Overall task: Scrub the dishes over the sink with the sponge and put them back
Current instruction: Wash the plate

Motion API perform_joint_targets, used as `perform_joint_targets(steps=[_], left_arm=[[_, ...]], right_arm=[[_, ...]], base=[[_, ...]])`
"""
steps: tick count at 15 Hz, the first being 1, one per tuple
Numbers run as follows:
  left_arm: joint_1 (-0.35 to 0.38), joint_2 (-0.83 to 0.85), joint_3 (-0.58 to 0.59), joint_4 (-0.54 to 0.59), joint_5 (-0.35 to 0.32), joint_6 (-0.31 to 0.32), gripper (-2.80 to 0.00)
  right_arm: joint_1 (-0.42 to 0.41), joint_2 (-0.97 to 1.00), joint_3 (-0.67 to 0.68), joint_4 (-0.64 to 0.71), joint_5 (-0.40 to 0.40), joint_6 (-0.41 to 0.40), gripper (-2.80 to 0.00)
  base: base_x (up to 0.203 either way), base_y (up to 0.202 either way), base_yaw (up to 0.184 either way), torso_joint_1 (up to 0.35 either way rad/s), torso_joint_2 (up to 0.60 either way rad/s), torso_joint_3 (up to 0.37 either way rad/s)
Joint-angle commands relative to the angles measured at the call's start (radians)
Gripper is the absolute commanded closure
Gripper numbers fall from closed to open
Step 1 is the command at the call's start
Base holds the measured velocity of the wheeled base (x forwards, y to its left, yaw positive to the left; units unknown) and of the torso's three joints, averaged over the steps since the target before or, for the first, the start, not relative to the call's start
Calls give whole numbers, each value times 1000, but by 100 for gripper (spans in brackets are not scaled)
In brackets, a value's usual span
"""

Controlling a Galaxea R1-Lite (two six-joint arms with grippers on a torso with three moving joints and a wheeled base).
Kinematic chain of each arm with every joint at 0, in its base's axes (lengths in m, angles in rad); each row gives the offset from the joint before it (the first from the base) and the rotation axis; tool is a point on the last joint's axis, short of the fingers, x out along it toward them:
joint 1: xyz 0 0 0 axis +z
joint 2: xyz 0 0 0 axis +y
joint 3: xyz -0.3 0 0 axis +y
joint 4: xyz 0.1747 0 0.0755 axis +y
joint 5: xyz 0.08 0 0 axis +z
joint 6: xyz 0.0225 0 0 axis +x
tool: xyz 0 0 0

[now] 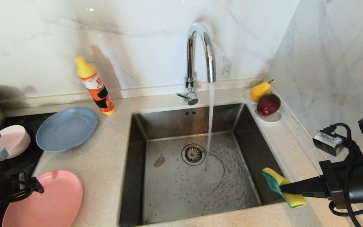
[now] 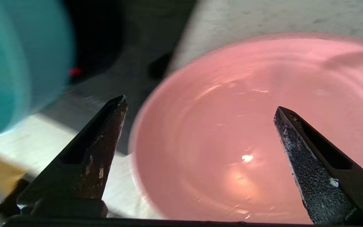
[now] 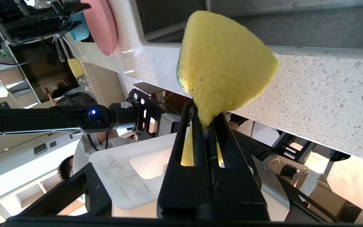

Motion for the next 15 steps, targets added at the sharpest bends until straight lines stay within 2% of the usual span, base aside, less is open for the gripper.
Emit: perform_joint_targets(steps=[1,4,6,9,11,15], left_arm=[[0,10,48,-52,-26,-9,-280],[2,17,64,-57,-79,-28,-280],[4,19,78,-68,-119,-64,-280],[4,21,103,-174,-161,-127,-280],[4,13,136,-256,-176,-135,-280],[4,17,144,-252,-196,-156,-280]], right_arm=[[1,3,0,2,4,3,0],[0,5,5,2,4,3,0],[0,-1,6,2,4,3,0],[0,-8,7,2,4,3,0],[0,-8,9,2,5,3,0],[0,-1,11,2,21,3,0]], base=[[0,0,0,0,0,0],[0,0,0,0,0,0],[0,0,0,0,0,0],[0,0,0,0,0,0],[0,0,0,0,0,0],[0,0,0,0,0,0]])
